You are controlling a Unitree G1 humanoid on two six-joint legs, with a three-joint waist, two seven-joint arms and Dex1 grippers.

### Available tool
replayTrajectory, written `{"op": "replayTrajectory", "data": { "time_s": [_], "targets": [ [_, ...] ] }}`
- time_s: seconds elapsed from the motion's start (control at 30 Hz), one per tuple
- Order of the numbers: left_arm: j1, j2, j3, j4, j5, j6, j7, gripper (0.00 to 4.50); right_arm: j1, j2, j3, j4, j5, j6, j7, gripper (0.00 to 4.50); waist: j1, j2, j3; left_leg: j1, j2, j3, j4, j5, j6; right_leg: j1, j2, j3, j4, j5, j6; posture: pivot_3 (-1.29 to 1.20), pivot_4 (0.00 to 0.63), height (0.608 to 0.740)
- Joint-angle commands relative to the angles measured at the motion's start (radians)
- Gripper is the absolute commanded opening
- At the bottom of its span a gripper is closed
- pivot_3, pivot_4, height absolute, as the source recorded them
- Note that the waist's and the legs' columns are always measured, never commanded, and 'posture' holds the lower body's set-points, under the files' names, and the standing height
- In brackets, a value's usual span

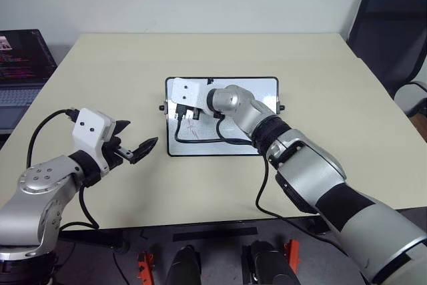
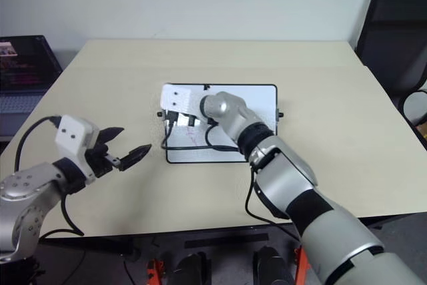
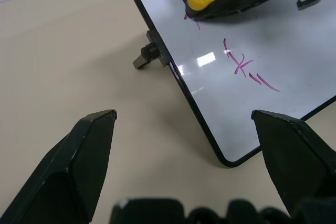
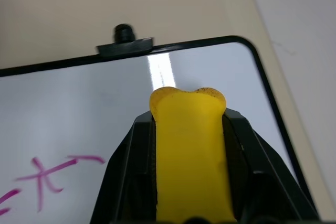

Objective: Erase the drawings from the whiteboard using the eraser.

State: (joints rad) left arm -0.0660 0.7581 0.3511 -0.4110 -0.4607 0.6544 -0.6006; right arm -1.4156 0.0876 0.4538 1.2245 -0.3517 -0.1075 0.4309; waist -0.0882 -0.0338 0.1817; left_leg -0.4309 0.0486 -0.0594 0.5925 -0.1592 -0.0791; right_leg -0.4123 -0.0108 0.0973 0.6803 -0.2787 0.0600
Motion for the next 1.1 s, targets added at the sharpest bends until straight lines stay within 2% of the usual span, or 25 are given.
{"op": "replayTrajectory", "data": {
  "time_s": [0.03, 0.27, 0.4, 0.5, 0.57, 0.67, 0.77, 0.97, 1.1],
  "targets": [
    [-0.012, 0.000, 0.004, -0.011, 0.007, -0.025, 0.002, 4.50, -0.041, 0.015, 0.013, 0.017, -0.051, -0.040, -0.060, 1.26, 0.001, 0.000, 0.000, 0.000, 0.000, 0.000, 0.000, 0.000, 0.000, 0.000, 0.000, 0.000, 0.000, 0.000, 0.000, 0.00, 0.150, 0.740],
    [-0.008, -0.001, 0.004, -0.015, 0.006, -0.028, 0.006, 4.50, 0.002, 0.032, 0.053, 0.029, -0.102, -0.043, 0.070, 1.26, 0.000, 0.000, 0.000, 0.000, 0.000, -0.001, -0.001, 0.000, 0.000, 0.000, 0.000, -0.001, 0.000, 0.001, 0.001, 0.00, 0.150, 0.740],
    [-0.005, -0.004, 0.003, -0.016, 0.007, -0.029, 0.007, 4.50, -0.030, 0.021, 0.014, 0.031, -0.106, -0.040, -0.071, 1.26, 0.004, 0.000, 0.000, 0.000, 0.000, -0.001, 0.000, 0.000, 0.000, 0.000, 0.000, -0.001, 0.000, 0.000, -0.001, 0.00, 0.150, 0.740],
    [-0.006, -0.004, 0.002, -0.016, 0.007, -0.029, 0.006, 4.50, -0.033, 0.016, 0.004, 0.038, -0.098, -0.032, -0.070, 1.26, 0.004, 0.000, 0.000, 0.000, 0.000, -0.001, 0.000, 0.000, 0.000, 0.001, 0.000, -0.001, 0.000, -0.001, -0.001, 0.00, 0.150, 0.740],
    [-0.008, -0.005, 0.001, -0.015, 0.008, -0.030, 0.006, 4.50, -0.021, 0.010, 0.014, 0.043, -0.105, -0.025, -0.019, 1.26, 0.004, 0.000, 0.000, 0.000, 0.000, -0.001, 0.000, 0.000, 0.000, 0.001, 0.000, -0.001, 0.000, 0.000, -0.001, 0.00, 0.150, 0.740],
    [-0.011, -0.007, -0.003, -0.013, 0.009, -0.031, 0.005, 4.50, 0.013, 0.004, 0.041, 0.041, -0.117, -0.019, 0.135, 1.26, 0.004, 0.000, 0.000, 0.000, 0.000, -0.001, 0.000, 0.000, 0.000, 0.001, 0.000, -0.001, 0.000, 0.000, 0.001, 0.00, 0.150, 0.740],
    [-0.014, -0.009, -0.009, -0.012, 0.010, -0.032, 0.005, 4.50, 0.030, 0.000, 0.042, 0.029, -0.116, -0.010, 0.196, 1.26, 0.004, 0.000, 0.000, 0.002, 0.000, -0.001, 0.000, 0.000, 0.000, 0.003, 0.000, -0.001, 0.000, 0.000, 0.001, 0.00, 0.150, 0.740],
    [-0.016, -0.009, -0.012, -0.012, 0.011, -0.033, 0.003, 4.50, -0.025, 0.002, -0.049, 0.030, -0.073, 0.006, -0.041, 1.25, 0.005, 0.000, 0.000, 0.006, 0.000, -0.002, 0.001, 0.000, 0.000, 0.006, 0.000, -0.001, 0.000, 0.000, -0.002, 0.00, 0.150, 0.740],
    [-0.017, -0.009, -0.014, -0.013, 0.011, -0.033, 0.005, 4.50, -0.029, 0.000, -0.054, 0.046, -0.086, 0.016, -0.043, 1.25, 0.004, 0.000, 0.000, 0.006, 0.000, -0.002, 0.001, 0.000, 0.000, 0.006, 0.000, -0.001, 0.000, 0.000, -0.002, 0.00, 0.150, 0.740]
  ]
}}
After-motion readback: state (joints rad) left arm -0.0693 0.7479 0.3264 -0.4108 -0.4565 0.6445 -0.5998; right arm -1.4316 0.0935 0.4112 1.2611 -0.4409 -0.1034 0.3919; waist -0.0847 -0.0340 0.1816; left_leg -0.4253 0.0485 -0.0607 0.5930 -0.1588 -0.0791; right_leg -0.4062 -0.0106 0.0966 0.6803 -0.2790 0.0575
